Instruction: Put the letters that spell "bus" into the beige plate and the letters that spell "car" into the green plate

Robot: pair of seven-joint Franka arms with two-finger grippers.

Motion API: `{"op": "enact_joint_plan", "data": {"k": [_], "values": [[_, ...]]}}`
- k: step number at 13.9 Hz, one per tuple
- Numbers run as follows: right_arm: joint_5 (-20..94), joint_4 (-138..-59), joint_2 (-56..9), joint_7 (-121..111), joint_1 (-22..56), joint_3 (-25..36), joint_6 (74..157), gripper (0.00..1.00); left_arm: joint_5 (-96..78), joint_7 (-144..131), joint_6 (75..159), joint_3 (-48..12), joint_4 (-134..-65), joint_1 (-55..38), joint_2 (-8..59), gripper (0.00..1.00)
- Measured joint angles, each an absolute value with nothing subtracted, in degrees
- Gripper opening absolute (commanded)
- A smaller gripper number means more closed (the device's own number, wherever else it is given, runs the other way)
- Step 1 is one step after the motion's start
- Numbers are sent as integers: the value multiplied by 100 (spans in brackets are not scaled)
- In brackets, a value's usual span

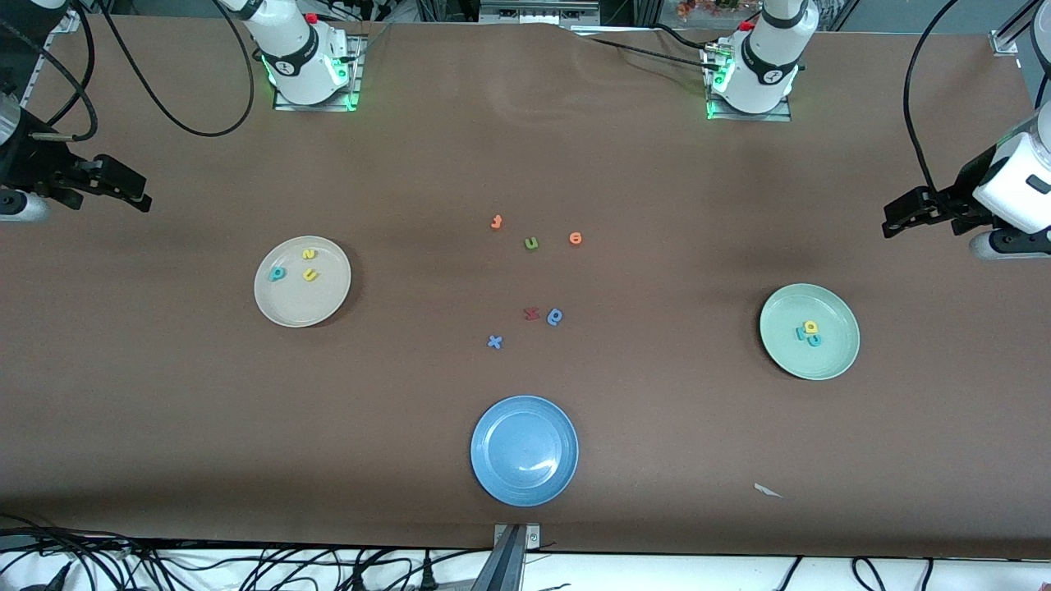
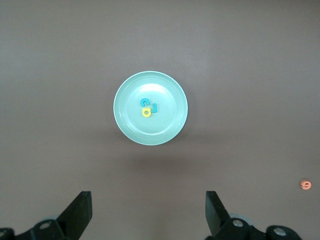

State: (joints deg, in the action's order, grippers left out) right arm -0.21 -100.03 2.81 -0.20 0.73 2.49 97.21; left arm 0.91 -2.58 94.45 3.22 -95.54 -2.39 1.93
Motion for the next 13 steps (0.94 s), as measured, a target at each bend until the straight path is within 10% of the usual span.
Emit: {"op": "enact_joint_plan", "data": {"k": [13], "values": [[94,-9965,282,-22,73,266,9529,100,91,-191,9422,322,-9554,-238,190,100]]}}
